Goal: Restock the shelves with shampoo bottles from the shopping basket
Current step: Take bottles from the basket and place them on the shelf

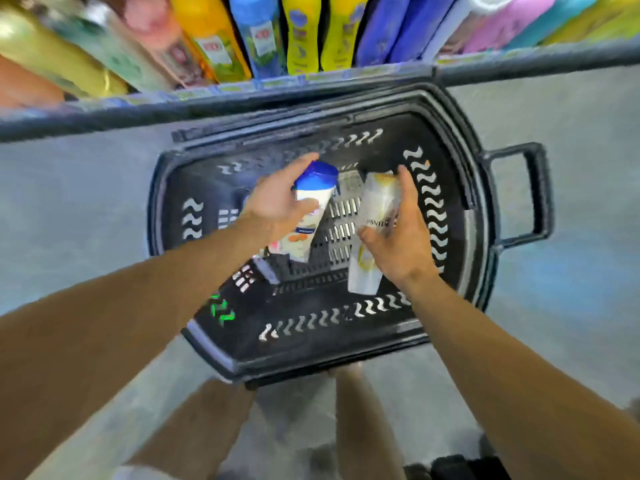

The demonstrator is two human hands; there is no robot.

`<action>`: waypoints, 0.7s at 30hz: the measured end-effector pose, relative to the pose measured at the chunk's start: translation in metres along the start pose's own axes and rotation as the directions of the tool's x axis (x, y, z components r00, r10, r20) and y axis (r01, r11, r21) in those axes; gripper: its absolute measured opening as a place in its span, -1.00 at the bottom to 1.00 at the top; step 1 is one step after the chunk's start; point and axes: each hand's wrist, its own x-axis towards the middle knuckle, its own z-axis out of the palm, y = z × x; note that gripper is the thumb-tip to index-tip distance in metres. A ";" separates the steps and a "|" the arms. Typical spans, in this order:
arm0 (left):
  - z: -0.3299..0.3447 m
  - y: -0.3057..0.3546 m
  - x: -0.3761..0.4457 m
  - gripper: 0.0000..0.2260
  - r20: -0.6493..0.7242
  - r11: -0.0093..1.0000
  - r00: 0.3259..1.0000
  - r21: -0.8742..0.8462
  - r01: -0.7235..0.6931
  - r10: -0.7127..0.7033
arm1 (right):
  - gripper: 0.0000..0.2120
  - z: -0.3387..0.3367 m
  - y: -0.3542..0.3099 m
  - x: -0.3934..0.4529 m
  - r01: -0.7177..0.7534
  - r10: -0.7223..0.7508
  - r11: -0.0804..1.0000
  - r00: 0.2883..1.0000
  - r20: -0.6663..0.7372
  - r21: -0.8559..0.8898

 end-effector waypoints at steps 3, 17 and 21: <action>-0.076 0.053 -0.054 -0.33 0.037 0.978 0.993 -0.183 -0.101 0.110 | -0.07 -0.024 -0.066 -0.050 0.041 -0.041 0.999 0.998 -0.051 0.005; -0.358 0.260 -0.356 -0.43 -0.298 0.918 0.916 -0.209 -0.338 0.270 | -0.15 -0.105 -0.369 -0.291 0.558 -0.553 0.830 0.822 -0.134 0.002; -0.424 0.290 -0.448 -0.45 -0.476 0.891 0.832 -0.188 -0.413 0.285 | -0.15 -0.116 -0.453 -0.357 0.714 -0.712 0.698 0.687 -0.148 -0.045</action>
